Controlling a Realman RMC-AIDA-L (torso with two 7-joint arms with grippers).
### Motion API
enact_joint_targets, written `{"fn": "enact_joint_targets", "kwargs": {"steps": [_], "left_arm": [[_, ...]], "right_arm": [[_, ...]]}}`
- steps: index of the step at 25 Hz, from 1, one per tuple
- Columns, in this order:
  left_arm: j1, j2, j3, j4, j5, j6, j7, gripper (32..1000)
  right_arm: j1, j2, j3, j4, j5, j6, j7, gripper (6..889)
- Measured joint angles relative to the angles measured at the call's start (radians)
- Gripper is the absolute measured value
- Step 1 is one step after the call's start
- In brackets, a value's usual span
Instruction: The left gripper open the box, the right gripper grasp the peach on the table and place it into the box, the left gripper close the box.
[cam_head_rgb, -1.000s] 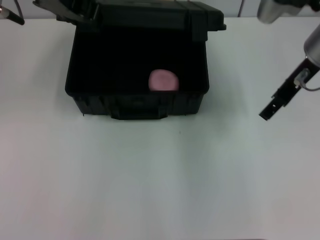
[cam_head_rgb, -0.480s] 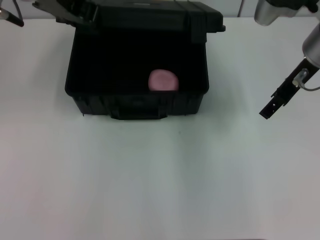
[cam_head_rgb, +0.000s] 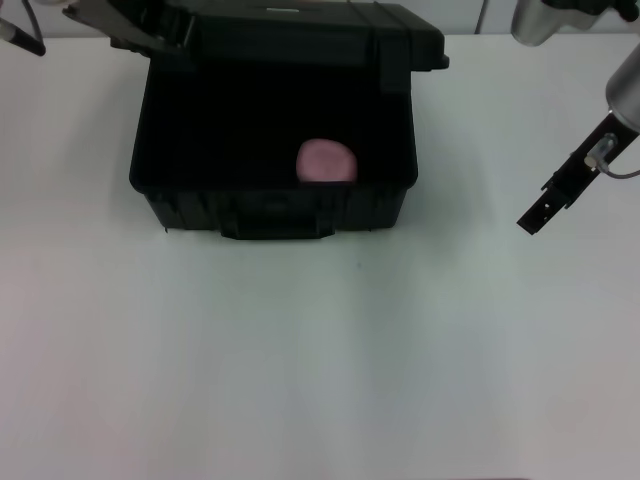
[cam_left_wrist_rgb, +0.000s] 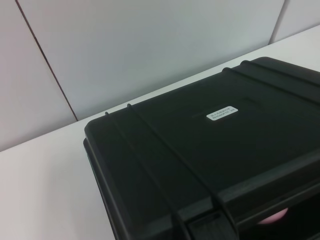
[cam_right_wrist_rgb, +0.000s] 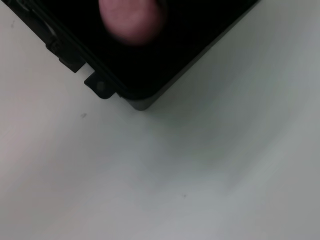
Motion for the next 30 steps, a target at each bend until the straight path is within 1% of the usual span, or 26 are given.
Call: {"fn": "enact_joint_targets", "kwargs": {"steps": [9,14,20,25,30], "left_arm": [[-0.002,0.0001,0.000,-0.001,0.001,-0.002,0.007,403],[0.001,-0.0013,0.000,-0.002,0.001,-0.003,0.009,403],[0.002,-0.0014,0.000,-0.002,0.000,-0.003,0.009,633],[0.002,-0.0013,0.000,-0.003,0.001,-0.003,0.009,865],[0.002,-0.0013,0.000,-0.003,0.001,-0.004,0.011,885]], "right_arm": [[0.001,-0.001,0.000,0.000,-0.001,-0.002,0.000,880],[0.002,-0.002,0.000,0.000,-0.001,-0.002,0.000,880],[0.003,-0.004,0.000,0.000,-0.001,-0.003,0.000,880],[0.007,-0.005,0.000,0.000,-0.001,-0.003,0.000,880],[0.007,-0.005,0.000,0.000,-0.001,-0.003,0.000,880]]}}
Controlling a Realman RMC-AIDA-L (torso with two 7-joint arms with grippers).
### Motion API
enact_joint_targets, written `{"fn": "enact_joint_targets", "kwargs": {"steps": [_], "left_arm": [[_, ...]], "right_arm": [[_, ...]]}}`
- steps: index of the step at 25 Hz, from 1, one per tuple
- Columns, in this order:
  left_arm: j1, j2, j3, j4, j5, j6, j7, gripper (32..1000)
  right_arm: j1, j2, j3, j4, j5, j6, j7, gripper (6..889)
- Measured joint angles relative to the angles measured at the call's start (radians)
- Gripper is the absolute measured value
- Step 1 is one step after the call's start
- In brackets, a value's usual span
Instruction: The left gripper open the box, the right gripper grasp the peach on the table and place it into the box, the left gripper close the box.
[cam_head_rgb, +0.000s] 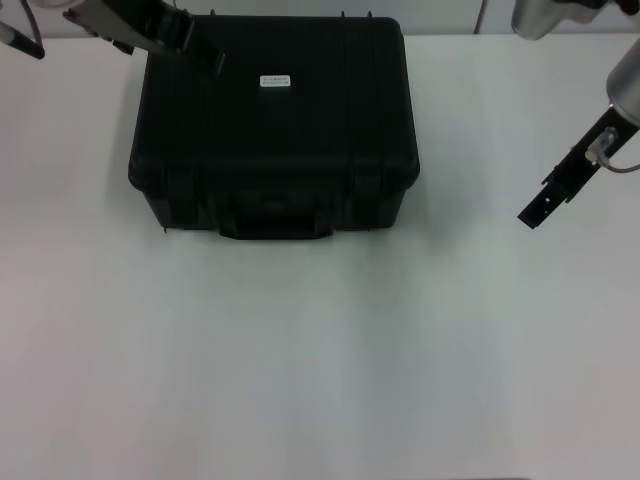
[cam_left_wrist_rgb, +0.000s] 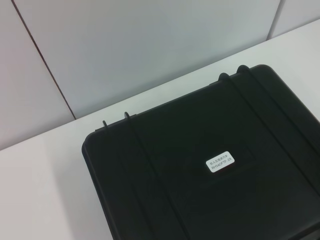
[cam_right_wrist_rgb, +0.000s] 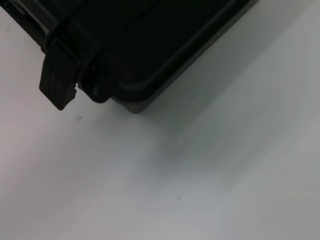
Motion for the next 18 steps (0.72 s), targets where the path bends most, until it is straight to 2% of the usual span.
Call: {"fn": "enact_joint_targets", "kwargs": {"steps": [18], "left_arm": [[0.000,0.0000,0.012,0.000,0.000,-0.002,0.006,908]], "right_arm": [[0.001,0.001,0.000,0.000,0.000,0.003,0.000,879]]}}
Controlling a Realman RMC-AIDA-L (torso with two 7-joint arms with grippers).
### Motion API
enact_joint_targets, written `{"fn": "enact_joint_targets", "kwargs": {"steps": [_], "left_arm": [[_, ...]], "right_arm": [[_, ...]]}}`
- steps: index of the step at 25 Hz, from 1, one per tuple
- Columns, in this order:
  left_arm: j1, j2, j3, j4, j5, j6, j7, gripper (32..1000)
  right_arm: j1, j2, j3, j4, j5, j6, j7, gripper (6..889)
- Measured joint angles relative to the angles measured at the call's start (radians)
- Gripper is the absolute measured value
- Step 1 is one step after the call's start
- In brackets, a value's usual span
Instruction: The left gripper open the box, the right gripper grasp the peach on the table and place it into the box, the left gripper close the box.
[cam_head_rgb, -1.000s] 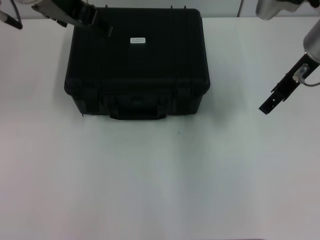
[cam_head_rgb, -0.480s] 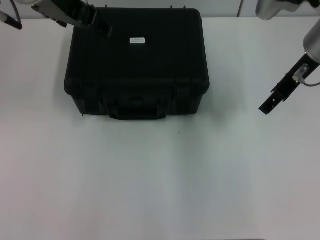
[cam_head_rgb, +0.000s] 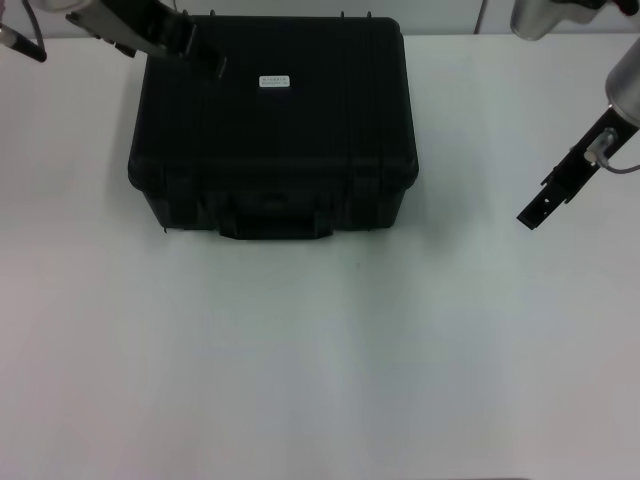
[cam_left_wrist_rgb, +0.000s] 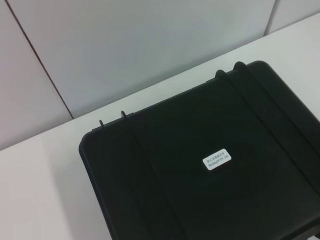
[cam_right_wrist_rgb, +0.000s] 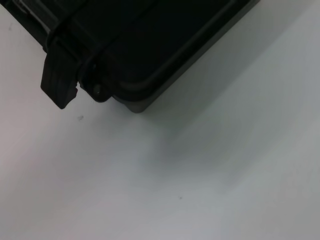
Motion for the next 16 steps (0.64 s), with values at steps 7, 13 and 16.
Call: {"fn": "enact_joint_targets", "kwargs": {"steps": [7,13,16], "left_arm": [[0.001,0.0000,0.002,-0.021,0.000,0.001,0.001,908],[0.005,0.0000,0.011,-0.040,0.001,0.006,0.003,908],[0.010,0.0000,0.011,-0.041,0.001,0.008,0.004,908]], "right_arm": [[-0.003,0.002,0.000,0.000,0.000,-0.002,0.001,880],[-0.006,0.002,0.000,0.001,0.001,-0.004,0.001,880],[-0.007,0.002,0.000,0.001,0.001,-0.004,0.001,880]]}}
